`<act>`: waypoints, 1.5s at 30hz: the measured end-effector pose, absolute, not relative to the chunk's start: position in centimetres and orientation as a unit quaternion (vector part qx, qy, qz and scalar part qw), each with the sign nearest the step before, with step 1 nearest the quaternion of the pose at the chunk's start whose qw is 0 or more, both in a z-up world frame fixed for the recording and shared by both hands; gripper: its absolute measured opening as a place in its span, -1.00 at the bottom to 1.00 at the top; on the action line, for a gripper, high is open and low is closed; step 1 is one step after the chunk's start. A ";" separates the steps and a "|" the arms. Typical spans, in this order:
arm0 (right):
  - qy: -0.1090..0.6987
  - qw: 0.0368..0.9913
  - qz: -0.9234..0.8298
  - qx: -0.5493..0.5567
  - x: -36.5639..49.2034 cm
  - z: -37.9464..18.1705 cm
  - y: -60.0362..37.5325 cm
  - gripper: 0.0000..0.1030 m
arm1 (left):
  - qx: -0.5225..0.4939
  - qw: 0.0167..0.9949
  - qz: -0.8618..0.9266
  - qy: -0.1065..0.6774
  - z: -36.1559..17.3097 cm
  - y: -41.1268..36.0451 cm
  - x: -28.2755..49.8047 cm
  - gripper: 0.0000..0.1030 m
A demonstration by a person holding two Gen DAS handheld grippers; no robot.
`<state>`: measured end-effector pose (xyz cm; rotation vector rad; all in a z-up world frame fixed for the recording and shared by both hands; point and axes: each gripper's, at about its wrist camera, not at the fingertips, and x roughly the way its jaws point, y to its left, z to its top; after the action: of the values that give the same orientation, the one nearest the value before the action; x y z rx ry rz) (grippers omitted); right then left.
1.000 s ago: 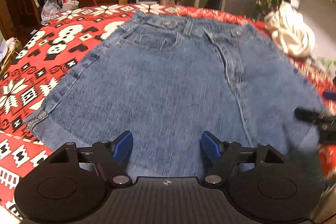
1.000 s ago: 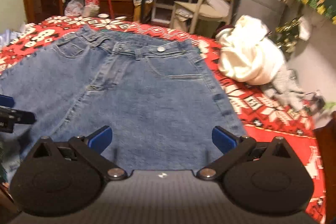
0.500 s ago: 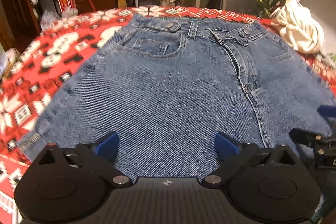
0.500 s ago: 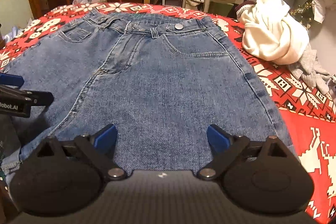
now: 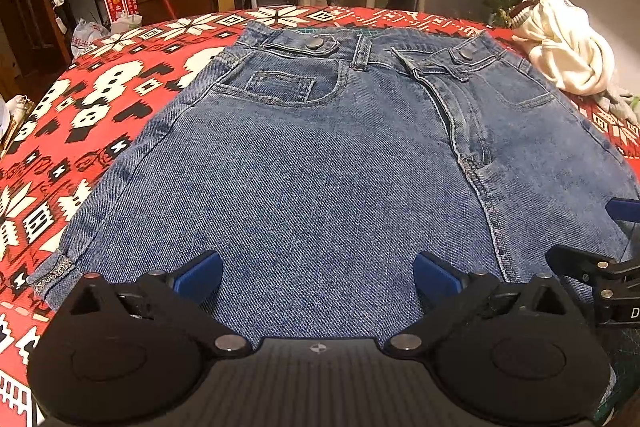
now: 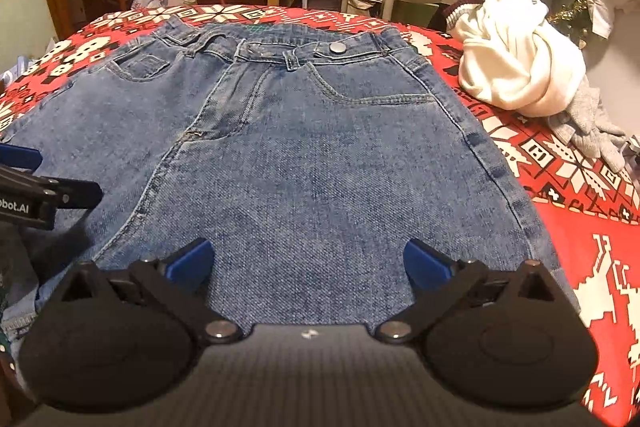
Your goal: Fold clothes
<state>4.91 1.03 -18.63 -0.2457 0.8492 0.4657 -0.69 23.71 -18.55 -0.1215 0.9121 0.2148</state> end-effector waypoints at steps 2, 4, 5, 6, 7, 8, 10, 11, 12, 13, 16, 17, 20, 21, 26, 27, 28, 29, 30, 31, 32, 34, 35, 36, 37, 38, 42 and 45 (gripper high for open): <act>0.407 0.879 0.221 -0.115 4.9 -18.6 1.0 0.99 | -0.060 0.890 0.106 0.439 -18.5 23.7 -0.7 1.00; 0.398 0.884 0.216 -0.117 4.7 -18.7 1.1 0.99 | -0.061 0.890 0.108 0.439 -18.5 23.7 -0.6 1.00; 0.393 0.887 0.214 -0.118 4.6 -18.7 1.1 0.99 | -0.062 0.890 0.109 0.439 -18.5 23.6 -0.6 1.00; 0.388 0.889 0.211 -0.119 4.5 -18.8 1.2 0.99 | -0.063 0.889 0.110 0.439 -18.5 23.6 -0.6 1.00; 0.379 0.894 0.208 -0.122 4.3 -18.8 1.3 0.99 | -0.063 0.889 0.112 0.439 -18.5 23.6 -0.6 1.00; 0.368 0.898 0.204 -0.127 4.0 -18.9 1.4 0.99 | -0.064 0.889 0.113 0.439 -18.5 23.6 -0.6 1.00; 0.349 0.906 0.198 -0.137 3.5 -19.0 1.7 0.99 | -0.065 0.889 0.115 0.439 -18.5 23.6 -0.5 1.00; 0.343 0.908 0.194 -0.139 3.2 -19.0 1.8 0.99 | -0.066 0.889 0.116 0.439 -18.5 23.6 -0.5 1.00; 0.342 0.910 0.191 -0.139 3.0 -19.0 1.8 0.99 | -0.067 0.888 0.117 0.439 -18.5 23.5 -0.5 1.00; 0.339 0.912 0.188 -0.137 2.8 -19.1 1.8 0.99 | -0.070 0.887 0.117 0.441 -18.5 23.6 -0.4 0.99; 0.325 0.920 0.184 -0.120 2.3 -19.5 1.6 0.99 | -0.075 0.886 0.119 0.442 -18.4 23.7 -0.4 0.96; 0.322 0.921 0.187 -0.113 2.2 -19.6 1.5 0.99 | -0.075 0.886 0.119 0.442 -18.4 23.7 -0.5 0.90; 0.331 0.916 0.204 -0.096 2.5 -19.6 1.2 0.99 | -0.078 0.886 0.116 0.442 -17.9 23.6 -1.0 0.76; 0.336 0.914 0.208 -0.095 2.7 -19.5 1.1 0.99 | -0.084 0.885 0.115 0.444 -17.7 23.6 -1.2 0.73; 0.358 0.910 0.197 -0.070 3.5 -18.5 -0.3 0.99 | -0.099 0.889 0.107 0.434 -16.0 23.5 -2.4 0.61; 0.359 0.910 0.198 -0.060 3.6 -18.2 -0.8 0.99 | -0.100 0.891 0.105 0.430 -15.6 23.4 -2.6 0.61; 0.354 0.912 0.201 -0.041 3.6 -17.7 -1.5 0.99 | -0.101 0.894 0.098 0.425 -15.2 23.2 -2.9 0.61; 0.351 0.913 0.208 -0.016 3.6 -17.3 -2.3 0.99 | -0.103 0.896 0.091 0.422 -14.8 23.0 -3.1 0.61; 0.350 0.911 0.216 0.008 3.7 -16.9 -3.1 0.99 | -0.102 0.898 0.081 0.420 -14.4 22.6 -3.3 0.61; 0.353 0.909 0.220 0.033 3.8 -16.5 -3.9 0.99 | -0.102 0.900 0.071 0.417 -14.0 22.3 -3.5 0.61; 0.357 0.906 0.219 0.057 3.9 -16.2 -4.6 0.99 | -0.101 0.903 0.061 0.414 -13.7 21.8 -3.7 0.61; 0.365 0.899 0.216 0.106 4.1 -15.6 -6.0 0.97 | -0.094 0.907 0.044 0.408 -13.1 20.8 -4.1 0.61; 0.368 0.894 0.216 0.133 4.1 -15.3 -6.8 0.96 | -0.091 0.909 0.035 0.405 -12.9 20.3 -4.3 0.61; 0.371 0.889 0.217 0.158 4.1 -15.1 -7.6 0.93 | -0.088 0.911 0.026 0.402 -12.6 19.8 -4.5 0.61; 0.373 0.882 0.219 0.185 4.0 -14.9 -8.4 0.91 | -0.087 0.911 0.016 0.403 -12.5 19.4 -4.5 0.61; 0.375 0.876 0.220 0.209 3.9 -14.8 -9.2 0.81 | -0.084 0.912 0.007 0.402 -12.4 18.9 -4.6 0.61; 0.395 0.846 0.213 0.289 3.9 -15.4 -11.9 0.25 | -0.067 0.913 -0.026 0.401 -12.3 16.7 -5.1 0.61; 0.413 0.830 0.189 0.323 3.5 -16.4 -13.6 -0.22 | -0.062 0.910 -0.041 0.407 -12.5 15.7 -5.2 0.54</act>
<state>3.49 -13.58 -16.41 0.6851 0.8762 0.4005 -5.23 15.71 -12.52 -0.1287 0.8396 -0.0843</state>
